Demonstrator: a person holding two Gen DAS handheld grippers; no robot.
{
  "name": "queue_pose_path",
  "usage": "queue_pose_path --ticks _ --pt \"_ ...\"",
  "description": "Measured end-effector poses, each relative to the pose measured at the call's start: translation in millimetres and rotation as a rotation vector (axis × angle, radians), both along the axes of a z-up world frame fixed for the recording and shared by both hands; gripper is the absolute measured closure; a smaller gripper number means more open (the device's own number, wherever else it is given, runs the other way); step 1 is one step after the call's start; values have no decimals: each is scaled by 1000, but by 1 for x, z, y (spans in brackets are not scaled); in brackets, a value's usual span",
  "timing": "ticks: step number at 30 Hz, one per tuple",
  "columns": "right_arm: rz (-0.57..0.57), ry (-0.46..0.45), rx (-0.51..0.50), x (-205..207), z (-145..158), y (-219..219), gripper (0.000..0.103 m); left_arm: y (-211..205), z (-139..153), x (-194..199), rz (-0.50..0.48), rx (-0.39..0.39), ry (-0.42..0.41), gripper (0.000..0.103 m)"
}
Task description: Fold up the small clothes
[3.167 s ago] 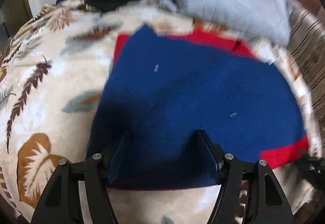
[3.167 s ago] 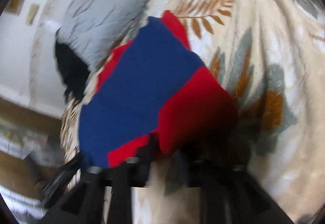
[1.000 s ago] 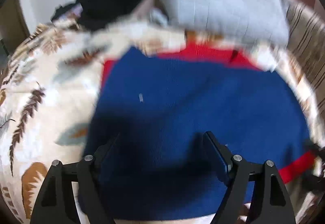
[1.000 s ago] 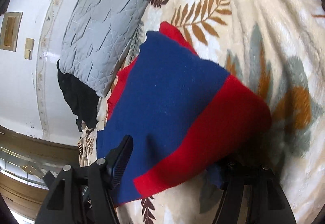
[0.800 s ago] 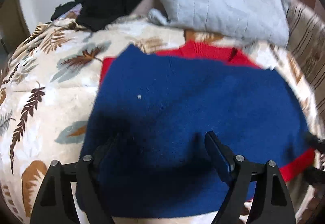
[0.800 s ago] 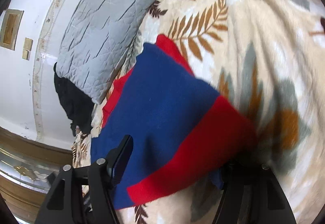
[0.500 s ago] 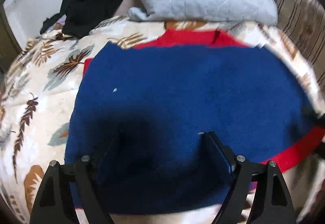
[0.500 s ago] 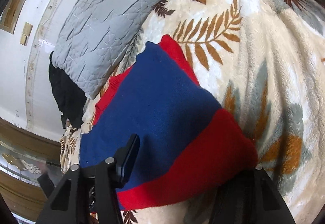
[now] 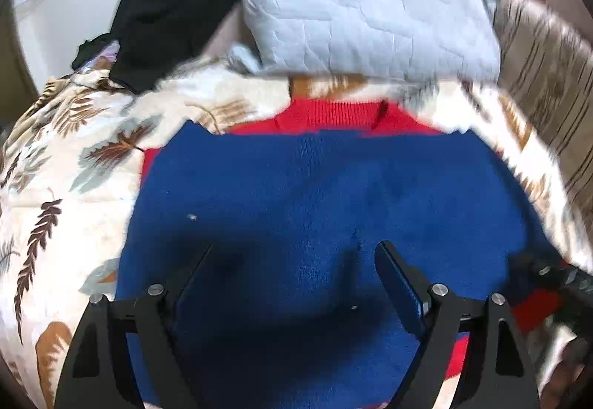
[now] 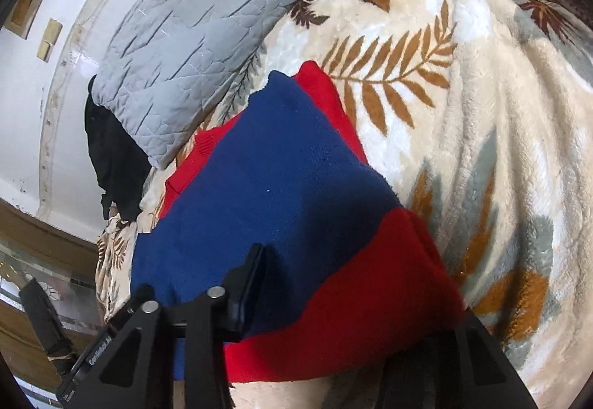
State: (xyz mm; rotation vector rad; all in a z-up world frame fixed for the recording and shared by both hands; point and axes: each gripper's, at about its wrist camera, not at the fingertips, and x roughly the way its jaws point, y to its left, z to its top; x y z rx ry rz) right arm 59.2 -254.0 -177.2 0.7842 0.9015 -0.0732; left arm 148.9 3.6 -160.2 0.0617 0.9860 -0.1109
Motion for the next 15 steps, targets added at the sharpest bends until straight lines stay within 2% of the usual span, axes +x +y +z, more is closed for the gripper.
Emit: queue_pose_path --ticks 1,2,3,5,6,8,11,15 --pt "3 3 -12 1 0 1 57 -3 -18 7 -19 22 77 16" --pt "6 10 -22 2 0 2 57 -6 -26 7 -28 59 73 14" --pt "8 15 -26 4 -1 3 57 -6 -19 2 -30 68 42 15" --pt "18 17 -45 6 -1 3 60 -1 -7 -6 -26 14 35 15" --pt "25 19 -62 6 -1 4 63 5 3 -14 -27 -28 7 15" --pt "36 40 -89 10 -2 4 83 19 23 -37 -26 -46 -60 15" --pt "71 53 -133 15 5 9 87 58 39 -70 -1 -95 -100 15" --pt "92 25 -207 20 29 21 88 131 50 -100 127 -127 -137 15"
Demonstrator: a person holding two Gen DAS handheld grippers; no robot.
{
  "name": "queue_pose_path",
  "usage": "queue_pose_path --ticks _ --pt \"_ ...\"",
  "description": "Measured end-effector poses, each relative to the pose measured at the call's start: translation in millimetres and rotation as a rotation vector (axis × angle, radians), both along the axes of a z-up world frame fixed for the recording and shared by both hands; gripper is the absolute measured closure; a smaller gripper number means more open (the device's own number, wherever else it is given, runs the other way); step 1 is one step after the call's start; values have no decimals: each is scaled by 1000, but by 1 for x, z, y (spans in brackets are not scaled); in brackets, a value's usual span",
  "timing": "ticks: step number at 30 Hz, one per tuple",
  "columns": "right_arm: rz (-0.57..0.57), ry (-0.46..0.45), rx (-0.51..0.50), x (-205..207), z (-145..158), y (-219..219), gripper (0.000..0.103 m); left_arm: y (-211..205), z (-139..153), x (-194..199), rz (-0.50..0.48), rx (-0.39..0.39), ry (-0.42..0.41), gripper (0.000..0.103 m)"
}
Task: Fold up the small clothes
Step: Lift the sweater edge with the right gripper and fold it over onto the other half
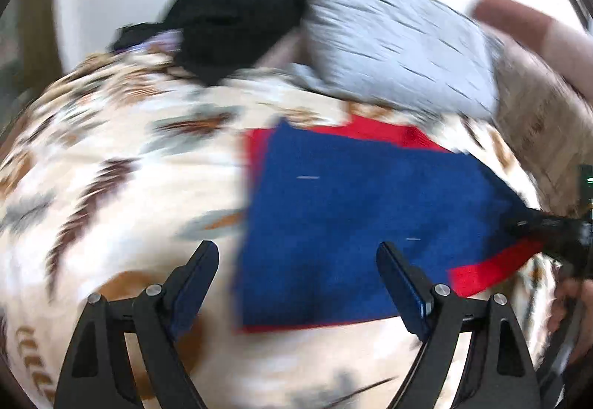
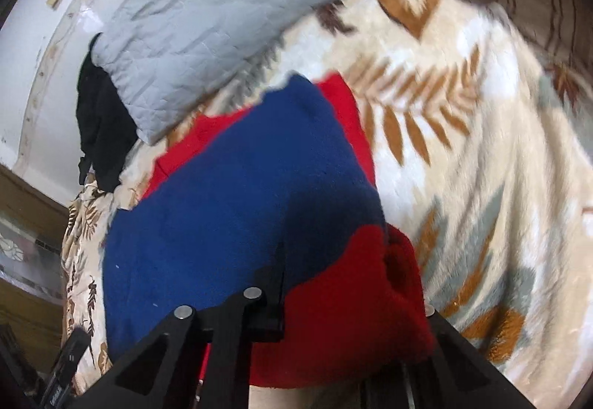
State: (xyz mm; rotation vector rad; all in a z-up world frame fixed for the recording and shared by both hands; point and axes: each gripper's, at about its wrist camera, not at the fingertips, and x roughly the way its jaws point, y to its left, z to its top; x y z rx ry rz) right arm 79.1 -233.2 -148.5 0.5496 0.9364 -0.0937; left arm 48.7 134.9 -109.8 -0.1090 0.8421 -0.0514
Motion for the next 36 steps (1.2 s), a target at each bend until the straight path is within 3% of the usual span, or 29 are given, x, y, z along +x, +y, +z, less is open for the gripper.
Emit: queue_pose_path --ticks 4,8,10,13,15,17,21,23,25,27,28,29,34,36 --pt "107 -110 -171 12 55 56 89 70 -4 -14 146 -68 13 15" --pt "301 -236 -381 17 95 163 89 115 -19 -23 233 -151 21 15" --pt "419 -249 -462 14 86 218 89 125 -24 -26 252 -191 24 15" --pt "582 -159 -537 16 31 284 89 134 -28 -23 243 -276 41 15" --pt "626 -49 -520 24 -11 300 88 135 -27 -19 215 -337 53 15" --pt "620 -106 -537 16 -1 304 88 131 -22 -15 192 -360 47 15" --pt "632 -117 -496 19 12 296 88 115 -9 16 89 -515 35 15" --pt "650 -112 -484 15 -2 297 83 107 -6 35 51 -565 60 15" --pt "649 -181 -464 4 -6 293 74 91 -6 58 -1 -602 104 15" --pt "654 -203 -408 -3 -5 293 59 72 -7 74 -26 -565 140 15" --pt "666 -211 -361 -6 -4 290 44 63 -8 81 -50 -562 160 15" --pt "672 -220 -339 -8 -3 291 40 57 -11 85 -58 -558 180 15" --pt "674 -278 -248 -33 4 274 40 31 -28 99 -61 -473 263 16" --pt "661 -293 -213 -43 9 263 40 26 -28 101 -58 -445 267 31"
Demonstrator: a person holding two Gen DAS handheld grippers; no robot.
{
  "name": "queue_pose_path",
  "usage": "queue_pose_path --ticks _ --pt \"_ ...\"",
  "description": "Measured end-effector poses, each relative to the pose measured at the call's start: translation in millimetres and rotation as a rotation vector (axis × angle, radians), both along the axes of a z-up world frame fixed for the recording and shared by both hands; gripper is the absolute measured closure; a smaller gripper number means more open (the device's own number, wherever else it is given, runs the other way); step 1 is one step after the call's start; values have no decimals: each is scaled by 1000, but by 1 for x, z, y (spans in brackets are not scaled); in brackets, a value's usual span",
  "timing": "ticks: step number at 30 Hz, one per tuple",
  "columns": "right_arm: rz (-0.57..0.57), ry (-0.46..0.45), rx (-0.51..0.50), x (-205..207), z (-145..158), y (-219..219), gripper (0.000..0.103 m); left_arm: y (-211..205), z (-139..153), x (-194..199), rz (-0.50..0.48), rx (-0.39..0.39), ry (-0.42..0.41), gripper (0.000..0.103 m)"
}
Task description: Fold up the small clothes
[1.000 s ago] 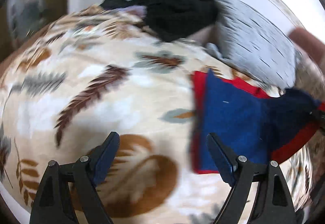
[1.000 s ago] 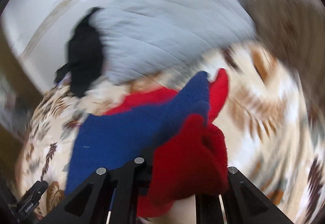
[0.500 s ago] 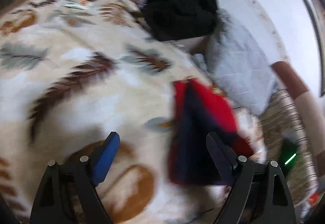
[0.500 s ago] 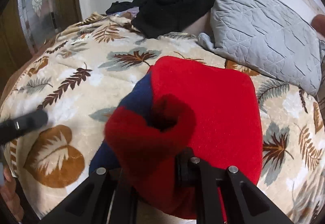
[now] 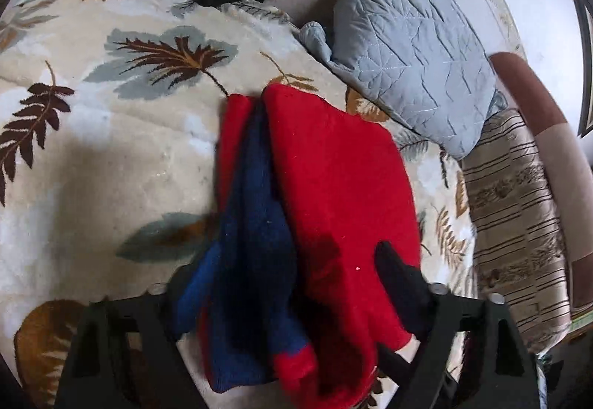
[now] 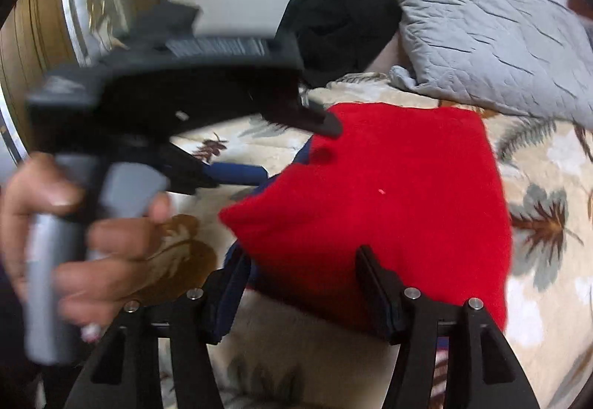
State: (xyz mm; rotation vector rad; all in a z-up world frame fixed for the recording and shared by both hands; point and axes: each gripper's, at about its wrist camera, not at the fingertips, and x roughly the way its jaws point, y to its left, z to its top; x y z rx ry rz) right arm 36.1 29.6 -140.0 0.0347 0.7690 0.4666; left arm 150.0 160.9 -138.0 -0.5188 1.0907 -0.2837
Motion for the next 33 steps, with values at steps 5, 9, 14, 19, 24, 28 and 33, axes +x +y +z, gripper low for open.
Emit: queue_pose_path --ticks 5,9,14,19,24,28,33 --pt "-27 -14 69 -22 8 -26 40 -7 -9 9 -15 76 84 65" --pt "-42 -23 101 -25 16 -38 40 -4 -7 12 -1 67 90 89" --pt "-74 -33 120 -29 27 -60 40 6 26 -29 59 107 -103 90" --pt "-119 17 156 -16 28 -83 35 20 -22 -19 78 76 -4 87" --pt "-129 33 227 -6 35 -100 18 26 1 -26 97 92 -31 83" --pt "-166 120 346 9 25 -126 18 11 39 -50 86 162 -190 72" --pt "-163 312 561 68 -6 -153 18 -26 24 -34 -25 285 -219 57"
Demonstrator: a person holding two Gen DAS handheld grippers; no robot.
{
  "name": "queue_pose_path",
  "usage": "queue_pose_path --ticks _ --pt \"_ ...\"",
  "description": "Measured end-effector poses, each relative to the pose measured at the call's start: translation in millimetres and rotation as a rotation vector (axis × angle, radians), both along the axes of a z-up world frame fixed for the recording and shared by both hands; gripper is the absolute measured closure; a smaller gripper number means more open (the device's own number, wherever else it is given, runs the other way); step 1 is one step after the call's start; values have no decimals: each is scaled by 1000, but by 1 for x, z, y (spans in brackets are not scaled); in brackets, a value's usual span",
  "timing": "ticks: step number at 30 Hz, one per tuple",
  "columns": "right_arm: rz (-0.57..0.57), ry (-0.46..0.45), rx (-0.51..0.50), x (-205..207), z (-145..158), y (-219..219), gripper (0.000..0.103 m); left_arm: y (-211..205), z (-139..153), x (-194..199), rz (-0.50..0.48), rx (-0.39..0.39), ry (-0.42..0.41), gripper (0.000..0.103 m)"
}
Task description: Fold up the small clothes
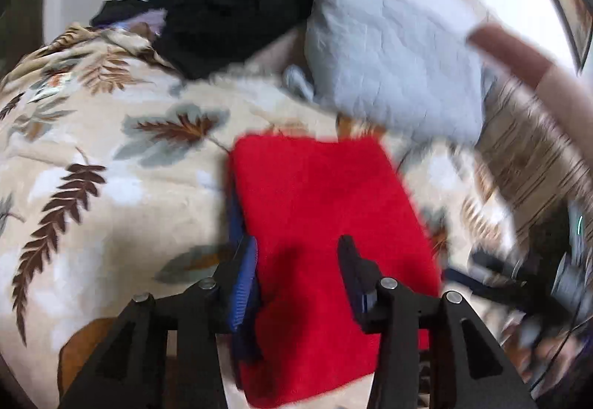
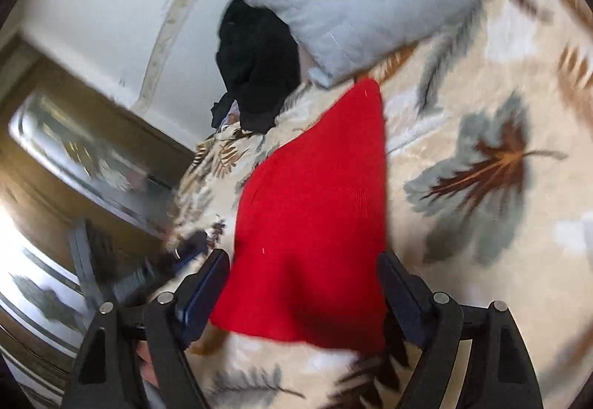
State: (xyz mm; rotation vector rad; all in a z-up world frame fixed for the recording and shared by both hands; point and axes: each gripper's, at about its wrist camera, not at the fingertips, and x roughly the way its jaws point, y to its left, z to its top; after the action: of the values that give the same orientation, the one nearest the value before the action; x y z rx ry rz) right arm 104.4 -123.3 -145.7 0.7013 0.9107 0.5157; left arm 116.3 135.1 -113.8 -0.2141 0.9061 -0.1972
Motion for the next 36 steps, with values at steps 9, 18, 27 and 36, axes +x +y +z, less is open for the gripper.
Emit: queue_pose_path --ticks 9,18,27,36 --pt "83 148 -158 49 -23 31 60 10 -42 27 32 33 97 55" --pt "7 70 -94 72 -9 11 26 18 -52 30 20 -33 106 52" --pt "51 152 -152 111 -33 33 53 36 -6 50 10 -99 23 52" --pt "44 162 -95 110 -40 18 53 48 -49 119 -24 -197 218 75"
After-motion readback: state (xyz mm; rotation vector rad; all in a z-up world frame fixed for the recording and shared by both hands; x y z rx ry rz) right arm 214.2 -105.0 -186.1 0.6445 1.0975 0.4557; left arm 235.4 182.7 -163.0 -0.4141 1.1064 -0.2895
